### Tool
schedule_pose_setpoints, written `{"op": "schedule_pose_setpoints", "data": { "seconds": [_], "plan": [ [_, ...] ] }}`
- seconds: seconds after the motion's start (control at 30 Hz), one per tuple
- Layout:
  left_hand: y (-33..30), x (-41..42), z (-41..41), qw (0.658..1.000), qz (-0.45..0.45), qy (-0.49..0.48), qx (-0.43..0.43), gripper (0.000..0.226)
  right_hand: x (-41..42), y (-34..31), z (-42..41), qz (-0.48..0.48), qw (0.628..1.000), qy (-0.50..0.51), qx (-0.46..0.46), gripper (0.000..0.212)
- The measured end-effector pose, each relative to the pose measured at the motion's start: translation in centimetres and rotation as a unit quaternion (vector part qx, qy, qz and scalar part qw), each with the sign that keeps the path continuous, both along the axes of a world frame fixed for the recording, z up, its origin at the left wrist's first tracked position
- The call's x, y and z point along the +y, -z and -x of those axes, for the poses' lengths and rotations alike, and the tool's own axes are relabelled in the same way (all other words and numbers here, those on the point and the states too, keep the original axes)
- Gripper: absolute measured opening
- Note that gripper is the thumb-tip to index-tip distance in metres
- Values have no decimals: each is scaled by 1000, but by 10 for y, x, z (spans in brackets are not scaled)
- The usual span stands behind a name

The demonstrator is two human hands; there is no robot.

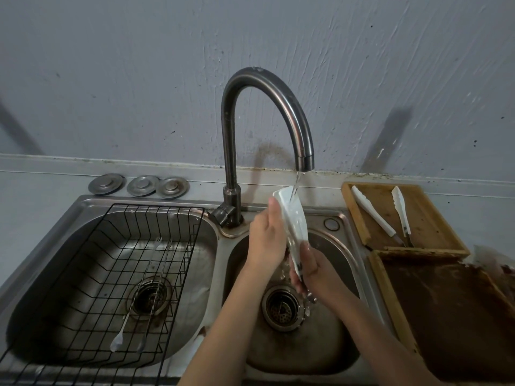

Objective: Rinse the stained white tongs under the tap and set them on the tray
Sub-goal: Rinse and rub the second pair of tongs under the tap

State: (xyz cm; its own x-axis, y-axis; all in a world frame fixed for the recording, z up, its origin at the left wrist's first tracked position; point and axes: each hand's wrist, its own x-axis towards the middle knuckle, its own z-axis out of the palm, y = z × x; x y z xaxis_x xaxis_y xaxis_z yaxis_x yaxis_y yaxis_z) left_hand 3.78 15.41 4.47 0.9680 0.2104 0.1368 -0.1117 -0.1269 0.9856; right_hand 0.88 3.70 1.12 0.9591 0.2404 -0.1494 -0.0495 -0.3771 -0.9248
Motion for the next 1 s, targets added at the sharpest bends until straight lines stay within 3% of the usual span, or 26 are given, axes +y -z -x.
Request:
{"op": "schedule_pose_setpoints", "data": {
  "seconds": [0.1, 0.2, 0.33, 0.43, 0.6, 0.73, 0.9, 1.0],
  "plan": [
    [-3, 2, 3, 984, 156, 85, 33, 57, -5, -5, -3, 49, 998, 12, -38, 63],
    [1, 4, -6, 916, 380, 109, 73, 38, -11, -15, -9, 126, 991, -3, -33, 65],
    [13, 9, -10, 837, 529, 88, 108, 28, -22, -37, -16, 221, 974, -43, 19, 59],
    [26, 9, -15, 802, 580, 16, 141, 42, -33, -54, -22, 207, 977, -55, 5, 27],
    [43, 0, -22, 711, 660, -48, 239, 43, -26, -79, -29, 16, 997, 20, -73, 5],
    [46, -15, -20, 641, 714, -50, 278, 44, 2, -79, -35, 89, 965, 10, -245, 15],
    [49, -20, -17, 592, 742, -97, 300, 33, 23, -77, -40, 133, 947, -6, -292, 40],
    [52, -19, -18, 584, 737, -124, 316, 31, 24, -75, -42, 141, 937, -7, -320, 38]
  ]
}}
